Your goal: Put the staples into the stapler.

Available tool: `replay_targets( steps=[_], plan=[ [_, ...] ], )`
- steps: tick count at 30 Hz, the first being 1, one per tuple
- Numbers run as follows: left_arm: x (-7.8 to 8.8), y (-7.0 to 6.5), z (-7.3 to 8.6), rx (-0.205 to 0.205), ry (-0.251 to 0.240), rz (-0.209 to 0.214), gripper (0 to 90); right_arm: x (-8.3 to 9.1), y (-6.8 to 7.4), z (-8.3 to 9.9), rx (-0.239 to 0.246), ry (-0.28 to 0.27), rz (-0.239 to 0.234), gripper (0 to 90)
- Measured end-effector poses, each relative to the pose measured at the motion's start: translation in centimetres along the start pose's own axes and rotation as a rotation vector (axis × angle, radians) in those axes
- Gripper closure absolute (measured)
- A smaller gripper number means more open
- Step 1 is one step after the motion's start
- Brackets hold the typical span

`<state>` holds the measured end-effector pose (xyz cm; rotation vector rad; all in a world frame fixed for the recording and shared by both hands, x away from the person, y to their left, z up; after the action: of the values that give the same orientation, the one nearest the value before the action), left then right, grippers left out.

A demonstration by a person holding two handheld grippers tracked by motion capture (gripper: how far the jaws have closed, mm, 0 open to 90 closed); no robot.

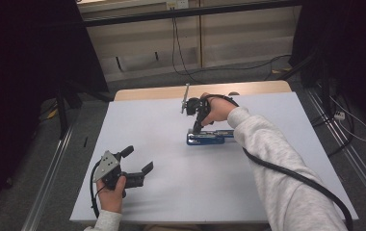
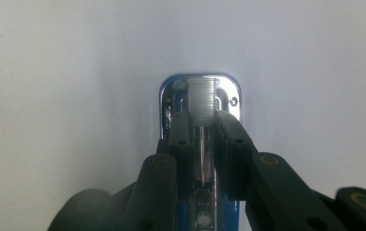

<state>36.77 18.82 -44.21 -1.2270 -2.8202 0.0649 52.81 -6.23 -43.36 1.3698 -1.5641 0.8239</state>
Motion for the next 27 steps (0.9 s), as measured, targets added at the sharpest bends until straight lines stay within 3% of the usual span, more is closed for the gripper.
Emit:
replay_targets(
  steps=[2,5,27],
  plan=[
    [-0.03,-0.04,0.05,0.007,0.002,-0.001,4.0,-0.07,0.04,0.05,-0.026,0.002,0.003,78.3],
    [-0.04,-0.01,0.06,0.003,0.002,-0.002,4.0,-0.12,-0.08,0.18,0.003,0.007,-0.006,78.4],
    [-0.07,0.02,0.12,0.003,0.011,0.000,4.0,-0.82,-0.09,0.50,0.009,0.025,0.000,78.3]
  ],
)
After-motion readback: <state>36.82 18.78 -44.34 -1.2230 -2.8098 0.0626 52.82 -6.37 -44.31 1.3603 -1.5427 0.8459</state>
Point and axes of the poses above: each handheld gripper's, and its own axes: x roughly backward along the jaws, z roughly out of its underside, y roughly to its left, the point moved 5 cm from there along -x, roughly forward along the jaws, and after that the axes turned 8 degrees about -y, right-handed, at the moved point
